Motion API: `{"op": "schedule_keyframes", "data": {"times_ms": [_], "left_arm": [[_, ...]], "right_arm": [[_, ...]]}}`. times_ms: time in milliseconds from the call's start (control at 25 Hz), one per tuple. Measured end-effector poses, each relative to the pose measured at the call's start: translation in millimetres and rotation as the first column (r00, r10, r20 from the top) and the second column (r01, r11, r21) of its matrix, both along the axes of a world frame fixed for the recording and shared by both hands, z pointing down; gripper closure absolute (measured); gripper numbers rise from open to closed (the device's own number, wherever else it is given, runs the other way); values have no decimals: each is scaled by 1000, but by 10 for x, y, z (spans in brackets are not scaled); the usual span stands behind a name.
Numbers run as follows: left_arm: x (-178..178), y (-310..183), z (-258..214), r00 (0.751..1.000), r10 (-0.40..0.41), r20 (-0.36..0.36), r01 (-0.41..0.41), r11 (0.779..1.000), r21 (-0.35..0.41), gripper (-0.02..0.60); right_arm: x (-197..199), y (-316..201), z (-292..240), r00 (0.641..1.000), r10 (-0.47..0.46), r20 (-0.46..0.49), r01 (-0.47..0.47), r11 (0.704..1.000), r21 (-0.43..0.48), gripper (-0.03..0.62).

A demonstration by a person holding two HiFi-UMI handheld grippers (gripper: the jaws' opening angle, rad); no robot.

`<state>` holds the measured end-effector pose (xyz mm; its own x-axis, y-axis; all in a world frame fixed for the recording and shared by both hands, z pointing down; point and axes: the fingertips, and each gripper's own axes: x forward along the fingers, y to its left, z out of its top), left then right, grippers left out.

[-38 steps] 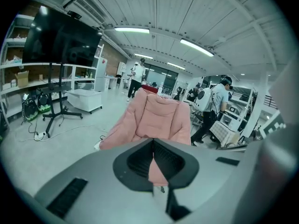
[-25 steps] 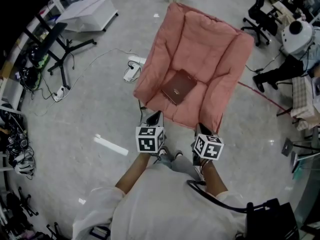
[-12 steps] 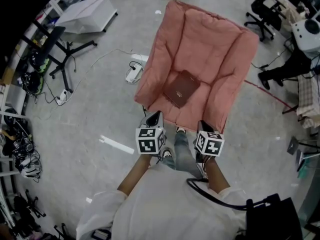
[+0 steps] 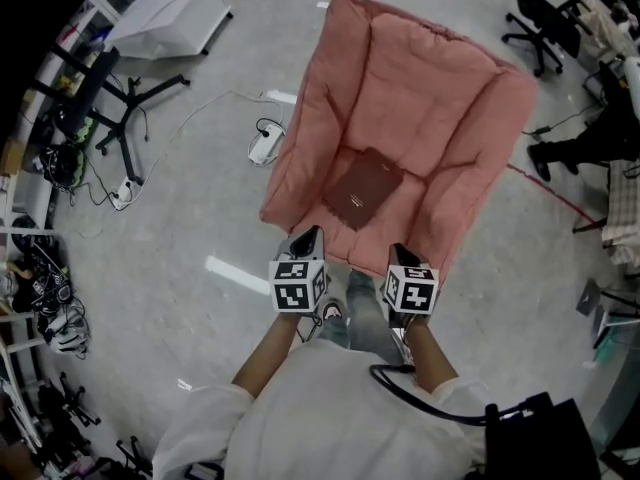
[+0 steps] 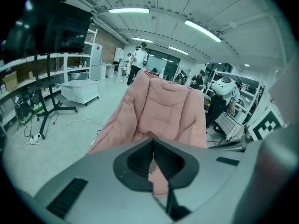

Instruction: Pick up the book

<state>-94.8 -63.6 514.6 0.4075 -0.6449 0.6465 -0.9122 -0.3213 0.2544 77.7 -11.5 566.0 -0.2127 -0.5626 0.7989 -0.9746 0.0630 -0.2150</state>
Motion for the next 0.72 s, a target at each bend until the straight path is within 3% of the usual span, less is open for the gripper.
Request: {"op": "schedule_keyframes", "data": {"times_ms": [320, 720], "left_arm": [[220, -444, 244, 1000, 18, 19, -17, 999, -38, 571], [392, -801, 499, 998, 10, 54, -5, 995, -97, 572]], "right_arm": [[48, -355, 280, 998, -55, 25, 57, 995, -81, 562], [234, -813, 471, 996, -55, 64, 62, 991, -118, 562]]}}
